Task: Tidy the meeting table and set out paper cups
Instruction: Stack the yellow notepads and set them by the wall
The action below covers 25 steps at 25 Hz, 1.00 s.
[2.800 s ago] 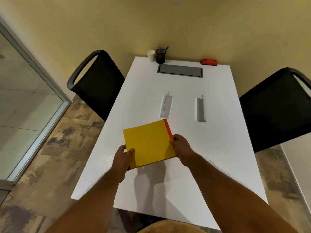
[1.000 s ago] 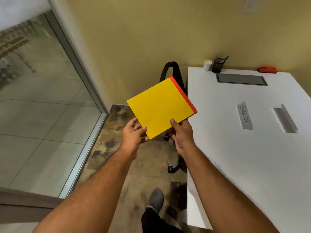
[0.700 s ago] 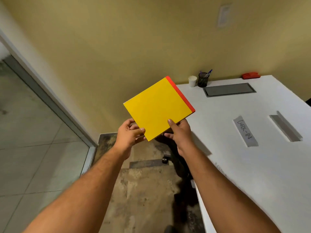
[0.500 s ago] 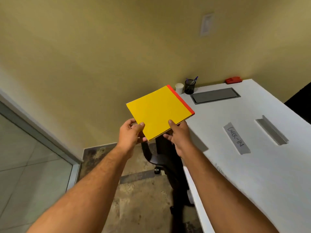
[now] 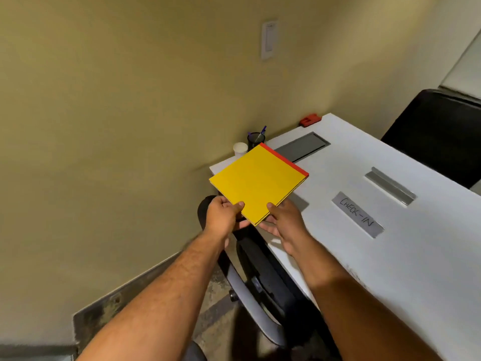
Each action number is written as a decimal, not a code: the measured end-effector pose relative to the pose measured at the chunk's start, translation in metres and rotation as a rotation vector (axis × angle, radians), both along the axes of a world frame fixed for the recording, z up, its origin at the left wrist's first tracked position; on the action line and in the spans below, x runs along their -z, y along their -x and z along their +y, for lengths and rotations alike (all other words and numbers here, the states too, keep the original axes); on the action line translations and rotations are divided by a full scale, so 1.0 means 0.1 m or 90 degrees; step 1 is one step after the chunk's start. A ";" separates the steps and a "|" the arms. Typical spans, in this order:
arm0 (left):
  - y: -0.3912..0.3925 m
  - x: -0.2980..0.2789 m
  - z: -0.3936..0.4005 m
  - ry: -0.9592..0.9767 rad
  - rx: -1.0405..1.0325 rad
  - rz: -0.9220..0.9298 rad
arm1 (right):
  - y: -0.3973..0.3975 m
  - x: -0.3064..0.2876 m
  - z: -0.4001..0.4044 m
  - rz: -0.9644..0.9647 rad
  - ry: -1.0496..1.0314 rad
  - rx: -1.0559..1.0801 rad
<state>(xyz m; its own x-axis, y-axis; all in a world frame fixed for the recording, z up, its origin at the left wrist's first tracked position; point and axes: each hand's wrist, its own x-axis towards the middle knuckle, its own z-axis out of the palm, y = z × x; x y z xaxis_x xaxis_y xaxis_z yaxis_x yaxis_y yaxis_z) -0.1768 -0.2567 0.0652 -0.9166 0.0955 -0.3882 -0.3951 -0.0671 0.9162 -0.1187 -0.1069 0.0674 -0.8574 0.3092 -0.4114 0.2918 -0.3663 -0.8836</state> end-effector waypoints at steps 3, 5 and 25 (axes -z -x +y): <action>0.51 0.05 -0.11 0.022 0.055 -0.029 | 0.31 0.05 -0.26 -0.025 0.045 0.104; 0.80 0.03 -0.15 0.032 0.085 -0.030 | 0.49 0.08 -0.34 -0.035 0.062 0.179; 2.39 0.33 0.65 0.147 0.355 -0.136 | 1.83 0.59 0.53 -0.021 0.066 0.360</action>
